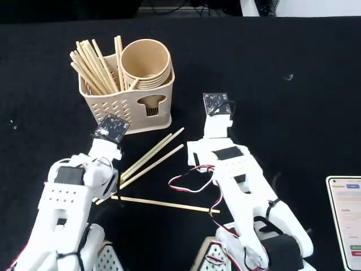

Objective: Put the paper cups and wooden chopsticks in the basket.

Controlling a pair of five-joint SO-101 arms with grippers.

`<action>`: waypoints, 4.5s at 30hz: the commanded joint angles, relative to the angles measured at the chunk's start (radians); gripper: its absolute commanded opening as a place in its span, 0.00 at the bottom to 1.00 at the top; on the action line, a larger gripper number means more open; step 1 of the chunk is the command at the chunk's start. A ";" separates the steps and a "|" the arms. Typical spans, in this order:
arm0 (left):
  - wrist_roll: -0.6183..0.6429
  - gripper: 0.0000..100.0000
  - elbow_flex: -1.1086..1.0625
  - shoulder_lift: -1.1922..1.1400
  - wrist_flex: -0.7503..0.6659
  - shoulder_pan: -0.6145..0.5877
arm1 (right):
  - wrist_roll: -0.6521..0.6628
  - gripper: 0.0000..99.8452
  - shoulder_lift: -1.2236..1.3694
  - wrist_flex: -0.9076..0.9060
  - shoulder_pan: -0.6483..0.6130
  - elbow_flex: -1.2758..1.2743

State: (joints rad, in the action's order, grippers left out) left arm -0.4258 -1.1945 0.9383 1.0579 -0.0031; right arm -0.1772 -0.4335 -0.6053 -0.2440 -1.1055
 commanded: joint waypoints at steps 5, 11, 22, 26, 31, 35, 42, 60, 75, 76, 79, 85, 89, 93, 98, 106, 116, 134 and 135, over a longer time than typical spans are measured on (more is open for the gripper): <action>-0.012 0.22 0.091 -0.338 -0.140 0.015 | 0.009 0.12 -0.047 0.015 0.017 -0.001; -0.044 0.22 0.177 -0.468 -0.138 0.015 | 0.009 0.12 -0.048 0.015 0.017 -0.001; -0.232 0.20 0.179 -0.620 -0.130 0.016 | 0.009 0.12 -0.048 0.015 0.017 -0.001; -0.285 0.17 0.176 -0.634 -0.083 0.018 | 0.009 0.12 -0.048 0.015 0.017 -0.001; -0.327 0.17 0.174 -0.637 -0.009 0.051 | 0.009 0.12 -0.047 0.015 0.017 -0.001; -0.327 0.16 0.173 -0.638 -0.009 0.058 | 0.009 0.12 -0.047 0.015 0.017 -0.002; -0.324 0.11 0.186 -0.628 0.028 0.058 | 0.009 0.12 -0.048 0.015 0.017 -0.004; -0.537 0.03 0.294 -0.497 0.273 -0.077 | 0.009 0.12 -0.048 0.015 0.017 -0.004; -0.367 0.23 0.288 -0.578 0.012 0.024 | 0.011 0.12 -0.048 0.015 0.017 -0.004; -0.345 0.23 0.309 -0.614 -0.008 0.024 | 0.011 0.12 -0.048 0.015 0.017 -0.004; -0.310 0.22 0.390 -0.721 0.000 0.018 | 0.011 0.12 -0.048 0.015 0.017 -0.004; -0.308 0.22 0.492 -0.858 0.048 0.025 | 0.011 0.12 -0.048 0.015 0.017 -0.004; -0.307 0.16 0.483 -0.861 0.049 0.027 | 0.011 0.12 -0.048 0.015 0.017 -0.004; -0.307 0.02 0.463 -0.861 0.049 0.027 | 0.011 0.12 -0.048 0.015 0.014 -0.002; -0.315 0.03 0.418 -0.859 0.055 0.028 | 0.011 0.12 -0.048 0.015 0.012 -0.002; -0.425 0.03 0.456 -0.770 0.281 0.016 | 0.011 0.12 -0.047 0.015 0.012 -0.002; -0.443 0.03 0.456 -0.311 0.526 0.016 | 0.009 0.12 -0.048 0.015 0.015 -0.002; 0.160 0.03 0.765 0.276 0.244 0.016 | 0.005 0.12 -0.048 0.017 0.104 0.004; 0.216 0.03 0.766 0.276 0.170 0.016 | 0.005 0.12 -0.048 0.017 0.104 0.004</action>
State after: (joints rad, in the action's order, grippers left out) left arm -0.4043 -0.5317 1.1914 1.4415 0.0184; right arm -0.1772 -0.4335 -0.6053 -0.1565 -1.1070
